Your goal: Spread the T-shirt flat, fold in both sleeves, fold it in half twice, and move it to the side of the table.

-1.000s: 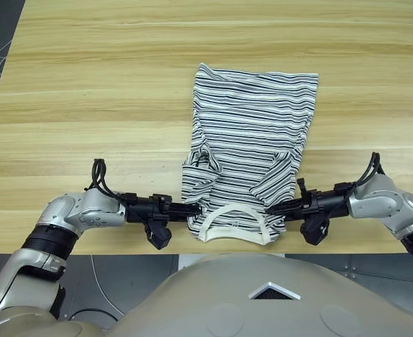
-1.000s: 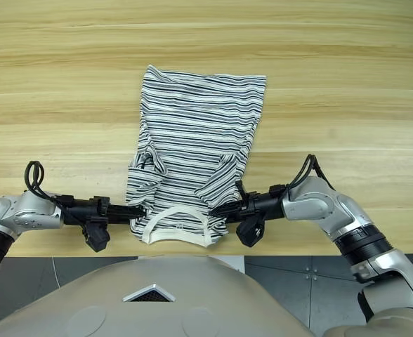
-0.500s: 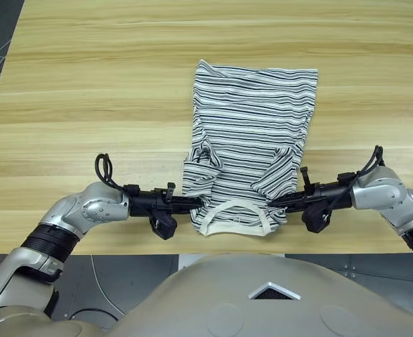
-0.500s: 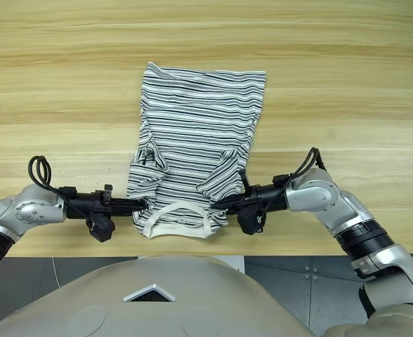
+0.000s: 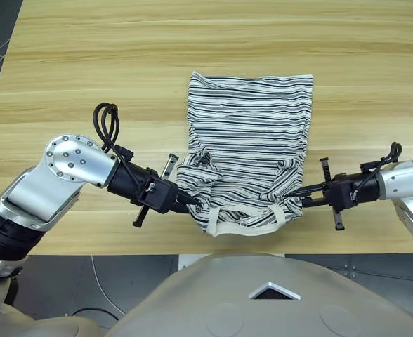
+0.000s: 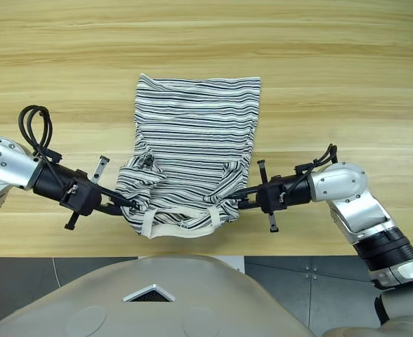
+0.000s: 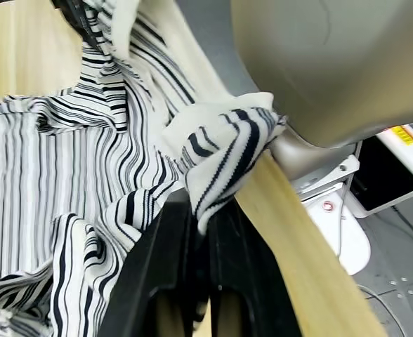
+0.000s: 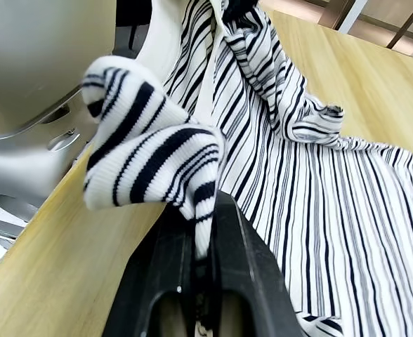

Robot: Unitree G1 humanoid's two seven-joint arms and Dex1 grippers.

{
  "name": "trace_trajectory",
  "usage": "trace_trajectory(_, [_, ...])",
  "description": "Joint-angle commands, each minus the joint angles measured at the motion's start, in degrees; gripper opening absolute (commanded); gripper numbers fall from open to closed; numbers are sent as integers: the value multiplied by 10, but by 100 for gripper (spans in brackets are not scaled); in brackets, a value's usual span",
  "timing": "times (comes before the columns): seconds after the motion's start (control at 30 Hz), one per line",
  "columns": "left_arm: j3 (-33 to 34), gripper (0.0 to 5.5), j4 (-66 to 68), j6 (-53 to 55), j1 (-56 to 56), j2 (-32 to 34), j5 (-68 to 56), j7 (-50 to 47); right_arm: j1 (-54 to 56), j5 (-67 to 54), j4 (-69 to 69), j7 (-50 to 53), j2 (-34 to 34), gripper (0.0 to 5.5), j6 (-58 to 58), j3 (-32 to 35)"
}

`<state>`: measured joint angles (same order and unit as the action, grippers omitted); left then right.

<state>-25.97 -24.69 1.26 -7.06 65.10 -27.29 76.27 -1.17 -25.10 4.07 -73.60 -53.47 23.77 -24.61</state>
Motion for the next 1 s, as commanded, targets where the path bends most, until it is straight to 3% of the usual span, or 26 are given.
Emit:
trace_trajectory(0.03, [28,11,-38,51,6,-5,-56,33,4,-14,-6,-27,21,10,-19,22])
trace_trajectory(0.37, [58,11,-50,77,31,-5,-40,86,-21,-68,62,-82,2,10,-147,67])
trace_trajectory(1.0, [140,11,111,89,-107,-130,-12,69,106,-24,-1,-10,130,10,-161,155])
